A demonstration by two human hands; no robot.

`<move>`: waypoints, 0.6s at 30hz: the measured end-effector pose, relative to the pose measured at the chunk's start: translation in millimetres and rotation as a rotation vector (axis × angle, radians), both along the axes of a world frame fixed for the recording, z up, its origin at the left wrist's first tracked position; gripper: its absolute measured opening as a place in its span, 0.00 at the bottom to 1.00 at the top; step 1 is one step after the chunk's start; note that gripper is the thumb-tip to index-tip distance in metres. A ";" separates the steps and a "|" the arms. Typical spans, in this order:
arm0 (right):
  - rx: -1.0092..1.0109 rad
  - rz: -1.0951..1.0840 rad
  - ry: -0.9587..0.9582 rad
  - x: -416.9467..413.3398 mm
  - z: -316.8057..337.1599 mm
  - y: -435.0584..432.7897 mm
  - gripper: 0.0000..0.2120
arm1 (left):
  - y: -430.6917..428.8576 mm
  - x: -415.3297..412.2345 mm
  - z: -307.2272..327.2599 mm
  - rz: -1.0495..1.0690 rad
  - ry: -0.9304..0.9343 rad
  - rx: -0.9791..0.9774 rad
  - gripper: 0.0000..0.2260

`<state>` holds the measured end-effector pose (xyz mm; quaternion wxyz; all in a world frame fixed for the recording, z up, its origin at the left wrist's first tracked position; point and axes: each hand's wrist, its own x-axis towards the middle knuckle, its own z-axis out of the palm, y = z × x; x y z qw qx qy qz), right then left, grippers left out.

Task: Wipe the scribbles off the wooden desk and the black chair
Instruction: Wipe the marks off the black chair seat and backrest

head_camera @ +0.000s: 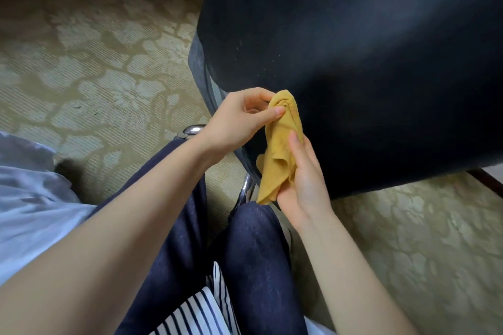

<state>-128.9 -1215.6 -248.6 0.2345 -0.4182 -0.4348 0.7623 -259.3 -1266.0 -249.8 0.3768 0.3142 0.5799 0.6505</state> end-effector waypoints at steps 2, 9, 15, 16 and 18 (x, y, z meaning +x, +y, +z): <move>0.153 -0.023 -0.052 -5.4 11.0 0.8 0.13 | -0.6 -1.6 -3.9 0.015 -0.022 0.007 0.06; 1.985 -0.162 -0.330 -58.1 48.0 48.7 0.09 | 2.8 -45.3 -24.3 0.245 -0.068 -0.136 0.15; 2.832 0.189 -0.738 -127.8 31.2 94.4 0.14 | 16.6 -74.6 -36.4 0.391 -0.093 -0.218 0.23; 2.886 0.285 -0.798 -131.2 23.6 96.8 0.16 | 18.6 -77.4 -38.8 0.396 -0.091 -0.216 0.24; 2.931 0.458 -0.908 -136.1 7.7 97.6 0.17 | 22.4 -82.7 -43.5 0.387 -0.081 -0.225 0.24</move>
